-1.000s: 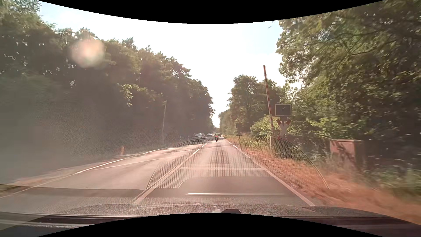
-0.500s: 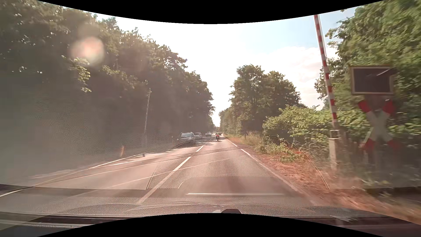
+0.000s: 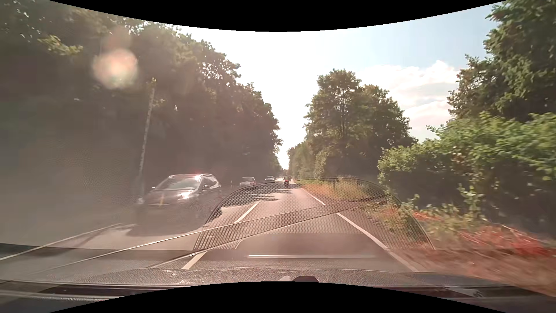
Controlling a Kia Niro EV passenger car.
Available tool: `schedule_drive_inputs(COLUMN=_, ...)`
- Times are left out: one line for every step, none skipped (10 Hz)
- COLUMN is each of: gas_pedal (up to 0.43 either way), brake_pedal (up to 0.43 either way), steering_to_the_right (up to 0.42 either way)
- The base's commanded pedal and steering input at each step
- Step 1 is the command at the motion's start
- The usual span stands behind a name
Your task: Follow the waypoints while adhering to traffic rules and regulations
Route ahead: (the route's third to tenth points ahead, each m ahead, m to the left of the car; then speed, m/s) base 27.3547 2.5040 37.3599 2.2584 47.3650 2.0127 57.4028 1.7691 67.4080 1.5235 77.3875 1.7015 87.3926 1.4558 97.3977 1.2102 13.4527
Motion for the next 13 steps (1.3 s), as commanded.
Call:
schedule_drive_inputs(gas_pedal=0.209, brake_pedal=0.0, steering_to_the_right=0.003)
schedule_drive_inputs(gas_pedal=0.209, brake_pedal=0.0, steering_to_the_right=0.004)
schedule_drive_inputs(gas_pedal=0.209, brake_pedal=0.0, steering_to_the_right=0.004)
schedule_drive_inputs(gas_pedal=0.22, brake_pedal=0.0, steering_to_the_right=0.003)
schedule_drive_inputs(gas_pedal=0.22, brake_pedal=0.0, steering_to_the_right=0.003)
schedule_drive_inputs(gas_pedal=0.22, brake_pedal=0.0, steering_to_the_right=0.002)
schedule_drive_inputs(gas_pedal=0.22, brake_pedal=0.0, steering_to_the_right=0.003)
schedule_drive_inputs(gas_pedal=0.22, brake_pedal=0.0, steering_to_the_right=0.003)
schedule_drive_inputs(gas_pedal=0.22, brake_pedal=0.0, steering_to_the_right=0.003)
schedule_drive_inputs(gas_pedal=0.22, brake_pedal=0.0, steering_to_the_right=0.003)
schedule_drive_inputs(gas_pedal=0.22, brake_pedal=0.0, steering_to_the_right=0.003)
schedule_drive_inputs(gas_pedal=0.22, brake_pedal=0.0, steering_to_the_right=0.002)
schedule_drive_inputs(gas_pedal=0.22, brake_pedal=0.0, steering_to_the_right=0.001)
